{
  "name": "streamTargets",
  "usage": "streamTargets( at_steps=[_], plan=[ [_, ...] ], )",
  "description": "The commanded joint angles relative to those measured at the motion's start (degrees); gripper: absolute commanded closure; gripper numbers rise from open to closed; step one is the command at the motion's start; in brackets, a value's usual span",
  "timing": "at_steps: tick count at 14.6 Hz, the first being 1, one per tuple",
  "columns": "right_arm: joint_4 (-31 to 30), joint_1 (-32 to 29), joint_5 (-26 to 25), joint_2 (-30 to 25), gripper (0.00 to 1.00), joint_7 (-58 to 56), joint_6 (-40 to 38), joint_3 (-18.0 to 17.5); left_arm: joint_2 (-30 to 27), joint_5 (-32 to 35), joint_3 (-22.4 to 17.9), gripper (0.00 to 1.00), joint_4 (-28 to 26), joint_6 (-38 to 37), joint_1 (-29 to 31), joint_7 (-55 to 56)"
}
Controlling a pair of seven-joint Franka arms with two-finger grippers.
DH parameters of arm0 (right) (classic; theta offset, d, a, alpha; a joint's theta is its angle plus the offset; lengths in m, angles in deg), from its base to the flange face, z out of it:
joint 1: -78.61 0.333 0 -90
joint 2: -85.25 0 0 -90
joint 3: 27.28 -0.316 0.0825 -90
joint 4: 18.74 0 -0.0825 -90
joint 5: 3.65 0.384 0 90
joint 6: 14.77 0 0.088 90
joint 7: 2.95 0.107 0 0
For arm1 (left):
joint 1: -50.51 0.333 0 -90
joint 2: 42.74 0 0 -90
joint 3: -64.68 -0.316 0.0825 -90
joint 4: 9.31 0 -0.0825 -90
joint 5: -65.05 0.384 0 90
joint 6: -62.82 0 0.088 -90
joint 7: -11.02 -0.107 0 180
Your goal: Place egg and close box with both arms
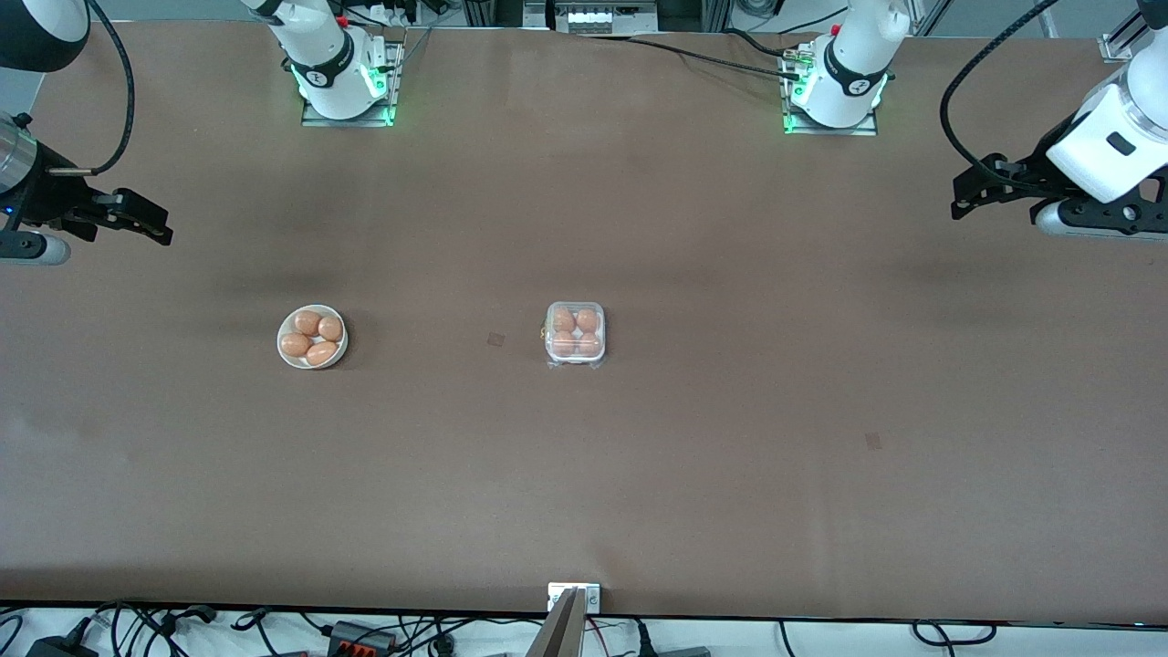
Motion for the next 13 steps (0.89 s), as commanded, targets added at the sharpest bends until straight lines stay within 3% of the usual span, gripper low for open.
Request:
streamTargets(
  at_steps=[1, 3, 13],
  plan=[
    [-0.68, -1.02, 0.8, -1.62, 0.0, -0.62, -0.6, -0.58, 1.96, -0.77, 1.14, 0.0, 1.81, 0.8, 2.82, -0.45],
    [-0.68, -1.02, 0.8, -1.71, 0.0, -0.53, -0.51, -0.58, 2.05, -0.77, 3.6, 0.0, 1.9, 0.97, 5.81, -0.45],
    [-0.68, -0.94, 0.8, -1.97, 0.0, -0.62, -0.78, -0.67, 2.05, 0.2, 4.31, 0.0, 1.99, 1.77, 5.65, -0.36]
  ],
)
